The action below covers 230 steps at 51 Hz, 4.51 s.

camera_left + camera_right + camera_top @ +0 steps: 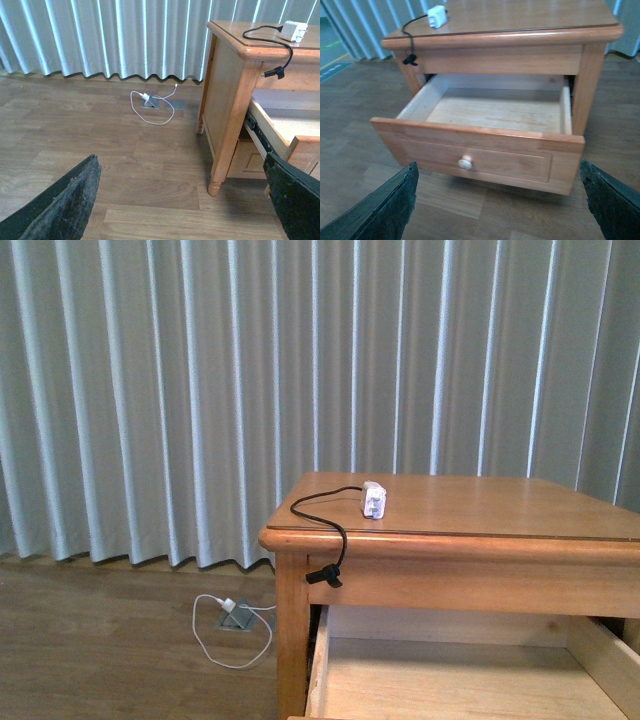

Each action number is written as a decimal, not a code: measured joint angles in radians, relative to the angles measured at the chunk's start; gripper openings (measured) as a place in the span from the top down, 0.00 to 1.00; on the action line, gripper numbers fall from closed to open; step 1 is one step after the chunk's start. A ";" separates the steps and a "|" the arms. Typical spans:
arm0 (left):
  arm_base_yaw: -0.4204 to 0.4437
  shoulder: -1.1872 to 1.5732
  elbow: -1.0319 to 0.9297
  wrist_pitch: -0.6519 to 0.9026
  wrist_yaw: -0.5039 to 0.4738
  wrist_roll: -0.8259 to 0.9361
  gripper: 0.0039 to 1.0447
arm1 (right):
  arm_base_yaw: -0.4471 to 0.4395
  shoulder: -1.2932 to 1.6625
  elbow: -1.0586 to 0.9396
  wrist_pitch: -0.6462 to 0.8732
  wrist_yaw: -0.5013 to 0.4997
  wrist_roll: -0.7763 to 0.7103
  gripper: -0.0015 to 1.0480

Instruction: Put charger into drawer

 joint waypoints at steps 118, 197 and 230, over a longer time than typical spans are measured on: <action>-0.278 0.336 0.084 0.087 -0.565 -0.308 0.06 | 0.323 -0.234 -0.166 0.192 0.574 0.061 0.08; -0.472 2.419 2.223 -0.059 -0.180 0.059 0.06 | 0.323 -0.234 -0.166 0.192 0.574 0.061 0.08; -0.461 2.364 2.083 -0.002 -0.180 0.053 0.77 | 0.323 -0.234 -0.166 0.192 0.575 0.061 0.08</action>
